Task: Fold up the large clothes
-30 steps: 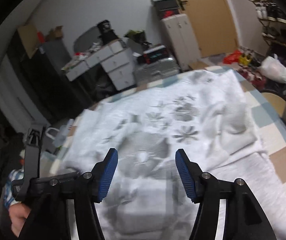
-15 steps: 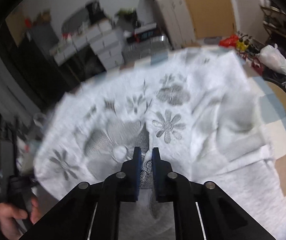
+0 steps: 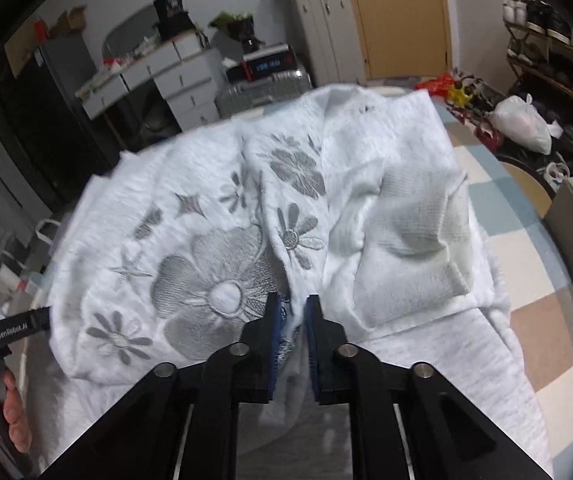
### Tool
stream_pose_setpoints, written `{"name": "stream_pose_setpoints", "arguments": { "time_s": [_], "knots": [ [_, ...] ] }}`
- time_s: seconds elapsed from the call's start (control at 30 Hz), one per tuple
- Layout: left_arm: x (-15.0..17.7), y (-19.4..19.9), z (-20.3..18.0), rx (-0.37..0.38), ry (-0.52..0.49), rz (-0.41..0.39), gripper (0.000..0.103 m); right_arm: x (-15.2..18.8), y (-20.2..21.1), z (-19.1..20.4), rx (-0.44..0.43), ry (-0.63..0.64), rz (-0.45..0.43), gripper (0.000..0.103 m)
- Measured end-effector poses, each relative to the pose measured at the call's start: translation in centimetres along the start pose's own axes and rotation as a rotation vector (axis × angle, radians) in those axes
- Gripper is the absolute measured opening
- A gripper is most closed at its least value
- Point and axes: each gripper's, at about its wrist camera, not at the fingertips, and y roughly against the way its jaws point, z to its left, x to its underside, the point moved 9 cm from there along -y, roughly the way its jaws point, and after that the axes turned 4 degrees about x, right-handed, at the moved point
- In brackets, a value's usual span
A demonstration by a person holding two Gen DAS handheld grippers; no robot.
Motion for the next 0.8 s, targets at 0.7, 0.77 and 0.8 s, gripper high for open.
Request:
{"name": "stream_pose_setpoints", "arguments": {
  "time_s": [0.7,0.77,0.8],
  "knots": [
    [2.8,-4.0,-6.4,0.088,-0.207,0.100,0.027,-0.9,4.1,1.5,-0.150,-0.037,-0.116,0.027],
    [1.8,-2.2,-6.3,0.073,-0.224,-0.002,0.032,-1.1,4.9,2.2,-0.172,-0.012,-0.146,0.028],
    [1.9,-2.0,-5.7,0.046,-0.230,-0.014,0.041,-1.2,5.3,2.5,-0.181,-0.002,-0.158,0.033]
  ]
}}
